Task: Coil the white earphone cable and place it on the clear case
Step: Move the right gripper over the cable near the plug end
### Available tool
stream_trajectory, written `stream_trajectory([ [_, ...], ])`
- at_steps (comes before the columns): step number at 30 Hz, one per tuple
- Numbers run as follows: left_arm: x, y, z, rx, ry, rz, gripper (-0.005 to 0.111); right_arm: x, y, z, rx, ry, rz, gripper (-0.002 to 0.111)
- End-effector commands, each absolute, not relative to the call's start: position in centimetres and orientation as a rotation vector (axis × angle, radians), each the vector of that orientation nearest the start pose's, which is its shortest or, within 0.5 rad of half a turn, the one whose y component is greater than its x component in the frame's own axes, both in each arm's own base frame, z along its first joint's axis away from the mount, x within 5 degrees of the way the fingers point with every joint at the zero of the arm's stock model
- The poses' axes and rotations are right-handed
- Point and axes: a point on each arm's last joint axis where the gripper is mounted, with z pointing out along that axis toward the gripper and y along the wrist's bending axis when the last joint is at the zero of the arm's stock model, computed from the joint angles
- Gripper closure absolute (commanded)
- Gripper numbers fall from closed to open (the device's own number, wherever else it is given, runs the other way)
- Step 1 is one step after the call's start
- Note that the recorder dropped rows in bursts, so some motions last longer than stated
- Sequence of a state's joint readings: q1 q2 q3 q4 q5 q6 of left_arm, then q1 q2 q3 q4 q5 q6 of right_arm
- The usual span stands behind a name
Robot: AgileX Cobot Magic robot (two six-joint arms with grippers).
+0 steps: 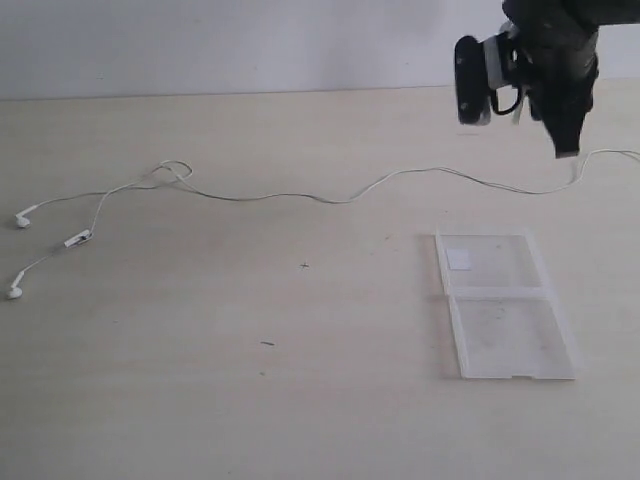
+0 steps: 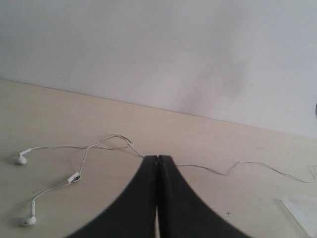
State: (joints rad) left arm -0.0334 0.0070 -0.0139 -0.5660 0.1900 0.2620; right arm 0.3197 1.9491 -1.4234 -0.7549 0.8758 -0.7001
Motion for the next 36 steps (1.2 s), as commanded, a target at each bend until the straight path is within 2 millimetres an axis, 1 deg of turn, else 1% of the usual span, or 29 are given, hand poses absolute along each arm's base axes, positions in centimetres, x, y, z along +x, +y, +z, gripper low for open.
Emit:
stream_trajectory([
  [1, 5.5, -1.1, 20.3, -0.14, 1.635, -0.332, 0.107, 40.3, 12.3, 23.0, -1.951, 2.059, -0.476, 0.069],
  [4, 5.5, -1.1, 20.3, -0.14, 1.635, -0.332, 0.107, 41.3, 14.4, 24.4, -1.936, 1.98, -0.238, 0.069],
  [6, 5.5, -1.1, 20.3, -0.14, 1.635, -0.332, 0.107, 42.1, 15.7, 24.8, -1.932, 1.924, -0.114, 0.069],
  [8, 5.5, -1.1, 20.3, -0.14, 1.635, -0.332, 0.107, 43.2, 16.6, 24.8, -1.933, 1.882, -0.052, 0.069],
  [9, 5.5, -1.1, 20.3, -0.14, 1.635, -0.332, 0.107, 43.8, 17.0, 24.1, -1.942, 1.883, -0.016, 0.069],
  [10, 5.5, -1.1, 20.3, -0.14, 1.635, -0.332, 0.107, 44.4, 17.3, 24.0, -1.944, 1.879, -0.009, 0.069],
  [13, 5.5, -1.1, 20.3, -0.14, 1.635, -0.332, 0.107, 46.1, 17.9, 21.6, -1.984, 1.902, 0.017, 0.069],
  [15, 5.5, -1.1, 20.3, -0.14, 1.635, -0.332, 0.107, 47.0, 18.2, 20.1, -2.003, 1.916, 0.036, 0.069],
  [17, 5.5, -1.1, 20.3, -0.14, 1.635, -0.332, 0.107, 47.5, 18.4, 19.1, -2.017, 1.922, 0.048, 0.069],
  [18, 5.5, -1.1, 20.3, -0.14, 1.635, -0.332, 0.107, 47.7, 18.5, 18.2, -2.034, 1.926, 0.055, 0.069],
  [23, 5.5, -1.1, 20.3, -0.14, 1.635, -0.332, 0.107, 48.2, 18.6, 15.6, -2.094, 1.942, 0.09, 0.069],
  [27, 5.5, -1.1, 20.3, -0.14, 1.635, -0.332, 0.107, 48.2, 18.6, 14.3, -2.133, 1.948, 0.112, 0.069],
  [33, 5.5, -1.1, 20.3, -0.14, 1.635, -0.332, 0.107, 48.2, 18.7, 13.1, -2.172, 1.929, 0.126, 0.069],
  [36, 5.5, -1.1, 20.3, -0.14, 1.635, -0.332, 0.107, 47.8, 19.5, 13.0, -2.231, 1.87, 0.125, 0.069],
])
